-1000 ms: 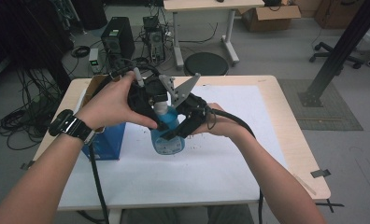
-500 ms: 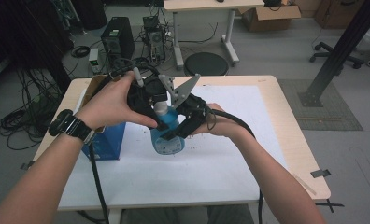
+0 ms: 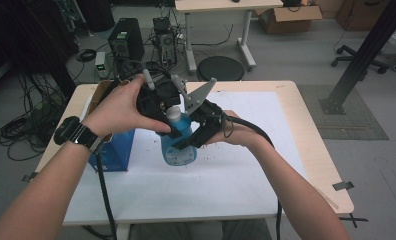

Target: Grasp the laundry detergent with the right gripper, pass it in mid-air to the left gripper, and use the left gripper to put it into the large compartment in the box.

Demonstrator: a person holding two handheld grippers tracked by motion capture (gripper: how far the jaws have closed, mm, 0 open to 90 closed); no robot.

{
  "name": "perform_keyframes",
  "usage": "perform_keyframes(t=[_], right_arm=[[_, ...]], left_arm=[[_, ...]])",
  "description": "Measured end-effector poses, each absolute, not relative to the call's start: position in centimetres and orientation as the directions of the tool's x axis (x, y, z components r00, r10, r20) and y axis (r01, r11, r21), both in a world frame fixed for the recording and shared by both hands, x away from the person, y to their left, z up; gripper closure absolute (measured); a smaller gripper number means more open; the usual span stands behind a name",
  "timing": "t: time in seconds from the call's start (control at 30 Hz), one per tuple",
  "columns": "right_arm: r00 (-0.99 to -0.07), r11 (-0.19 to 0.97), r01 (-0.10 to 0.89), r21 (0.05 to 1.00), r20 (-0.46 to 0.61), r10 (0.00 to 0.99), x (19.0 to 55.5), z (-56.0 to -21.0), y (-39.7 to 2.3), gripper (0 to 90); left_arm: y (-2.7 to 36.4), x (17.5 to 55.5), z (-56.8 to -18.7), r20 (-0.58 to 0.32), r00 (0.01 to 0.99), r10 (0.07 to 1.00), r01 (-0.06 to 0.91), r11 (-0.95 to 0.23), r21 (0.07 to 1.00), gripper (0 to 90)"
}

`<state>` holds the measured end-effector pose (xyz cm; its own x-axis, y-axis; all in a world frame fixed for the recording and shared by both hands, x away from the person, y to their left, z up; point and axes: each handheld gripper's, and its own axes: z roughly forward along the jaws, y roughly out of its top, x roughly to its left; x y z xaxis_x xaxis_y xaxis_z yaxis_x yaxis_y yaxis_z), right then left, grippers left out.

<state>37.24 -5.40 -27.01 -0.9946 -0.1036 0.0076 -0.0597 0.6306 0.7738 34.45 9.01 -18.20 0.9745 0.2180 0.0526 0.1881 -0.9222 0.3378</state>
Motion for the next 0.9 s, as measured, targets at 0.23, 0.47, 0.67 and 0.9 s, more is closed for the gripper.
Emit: perform_keyframes(t=[0.23,0.47,0.67,0.9], right_arm=[[-0.999,0.65,0.005,0.76,0.03,-0.028,38.3,-27.5,-7.1,14.1],[-0.998,0.738,0.065,0.672,0.03,0.061,39.2,-28.0,-10.3,9.8],[-0.996,0.827,0.066,0.558,-0.017,0.091,39.6,-28.5,-12.9,9.1],[-0.987,0.903,0.097,0.418,-0.08,0.142,40.1,-28.6,-16.4,9.1]], left_arm=[[9.3,34.8,-17.1,0.046,0.961,0.271,0.241,-0.911,0.335,38.1],[10.6,35.5,-15.1,0.056,0.905,0.421,0.383,-0.866,0.322,38.1],[12.0,36.2,-13.4,0.048,0.831,0.555,0.513,-0.796,0.322,38.1],[14.8,37.2,-10.8,0.045,0.681,0.731,0.673,-0.649,0.356,38.1]])
